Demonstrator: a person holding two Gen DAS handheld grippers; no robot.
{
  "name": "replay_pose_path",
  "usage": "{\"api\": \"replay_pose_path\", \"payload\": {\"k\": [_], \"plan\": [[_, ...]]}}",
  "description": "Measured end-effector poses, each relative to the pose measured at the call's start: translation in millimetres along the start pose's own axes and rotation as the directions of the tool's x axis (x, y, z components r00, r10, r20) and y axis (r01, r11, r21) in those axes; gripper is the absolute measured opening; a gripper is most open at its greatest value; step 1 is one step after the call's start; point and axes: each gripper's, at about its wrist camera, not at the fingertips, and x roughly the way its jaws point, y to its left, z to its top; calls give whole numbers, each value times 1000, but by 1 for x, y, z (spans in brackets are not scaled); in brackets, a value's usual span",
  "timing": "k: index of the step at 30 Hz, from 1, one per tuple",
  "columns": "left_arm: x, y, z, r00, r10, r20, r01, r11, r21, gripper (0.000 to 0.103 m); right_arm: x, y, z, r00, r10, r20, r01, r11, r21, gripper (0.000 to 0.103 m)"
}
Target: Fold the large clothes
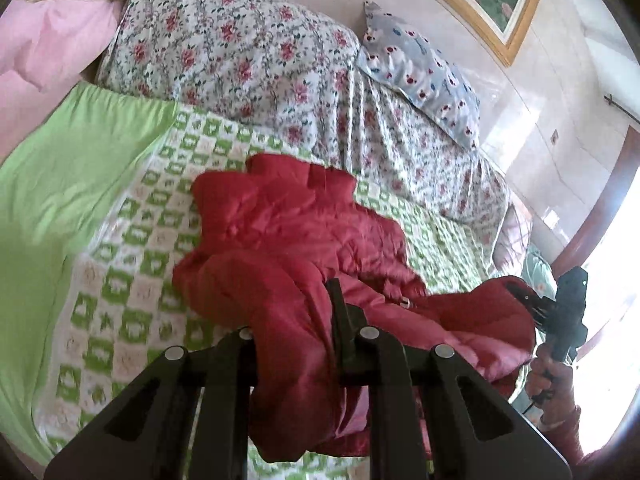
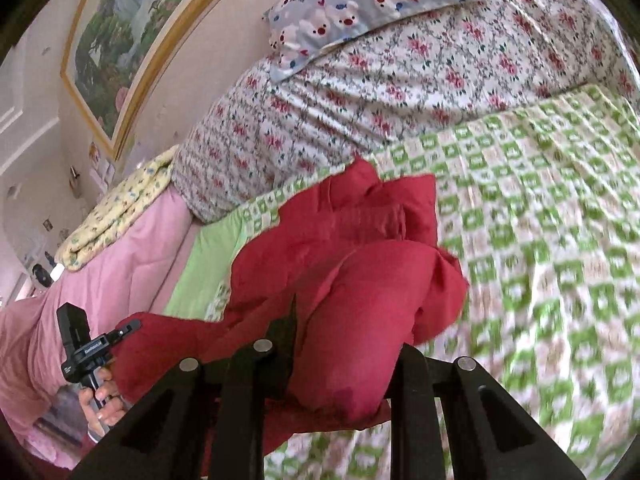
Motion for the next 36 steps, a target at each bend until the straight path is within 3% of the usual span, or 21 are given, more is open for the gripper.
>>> {"api": "replay_pose_path", "payload": {"k": [17, 25, 36], "plan": [[70, 18, 78, 999, 37, 0, -37, 998, -56, 14, 73, -12, 77, 998, -9, 63, 7, 999, 42, 20], [128, 39, 111, 994, 101, -31, -104, 992, -78, 15, 132, -38, 106, 995, -56, 85, 47, 993, 110, 21], [221, 90, 132, 983, 137, -119, -152, 979, -134, 15, 220, -73, 131, 990, -133, 42, 124, 977, 171, 22]]}}
